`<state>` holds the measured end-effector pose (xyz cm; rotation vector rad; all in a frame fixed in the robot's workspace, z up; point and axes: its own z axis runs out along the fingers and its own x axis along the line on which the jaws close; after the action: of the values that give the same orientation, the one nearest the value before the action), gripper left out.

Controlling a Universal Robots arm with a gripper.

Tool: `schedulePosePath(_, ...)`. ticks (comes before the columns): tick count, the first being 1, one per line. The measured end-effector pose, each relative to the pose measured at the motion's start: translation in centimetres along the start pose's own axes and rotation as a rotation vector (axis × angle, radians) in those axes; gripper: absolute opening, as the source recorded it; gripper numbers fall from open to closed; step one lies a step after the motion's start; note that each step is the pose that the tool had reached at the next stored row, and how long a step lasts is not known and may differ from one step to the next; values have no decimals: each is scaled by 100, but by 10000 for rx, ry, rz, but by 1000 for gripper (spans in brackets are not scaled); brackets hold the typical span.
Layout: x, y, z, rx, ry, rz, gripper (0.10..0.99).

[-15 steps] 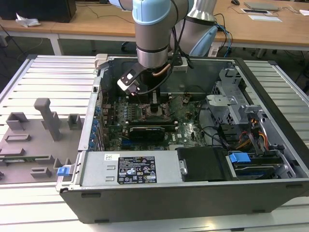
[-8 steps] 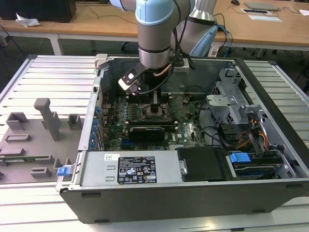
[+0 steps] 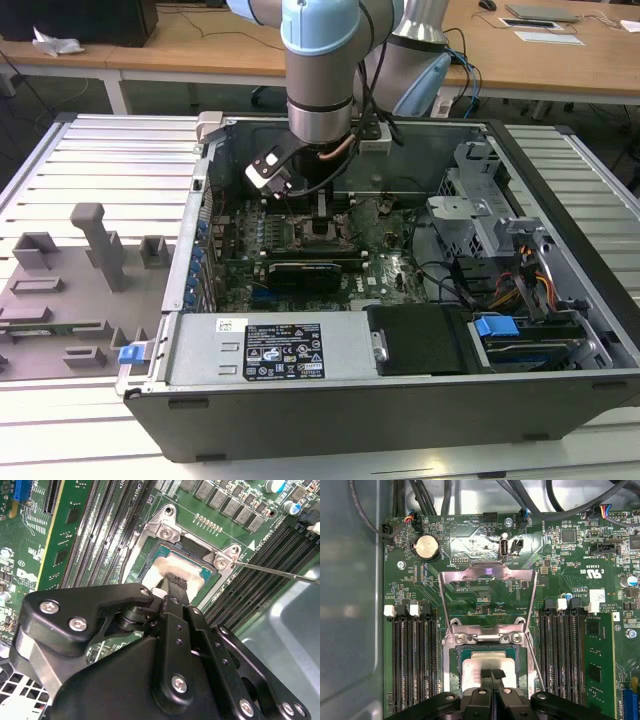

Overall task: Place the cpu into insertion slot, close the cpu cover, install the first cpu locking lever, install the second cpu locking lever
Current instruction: 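Place the cpu into insertion slot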

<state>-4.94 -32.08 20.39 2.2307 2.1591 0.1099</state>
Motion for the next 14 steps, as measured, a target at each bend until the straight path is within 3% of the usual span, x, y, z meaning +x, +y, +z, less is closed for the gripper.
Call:
schedulePosePath(3,3,3,-14,-10,16,1,106)
schedulePosePath(7,4,12,-157,-2,-28,-3,106)
schedulePosePath(9,8,22,-288,-4,-103,-8,106)
schedulePosePath(14,14,36,-490,-10,-254,-19,106)
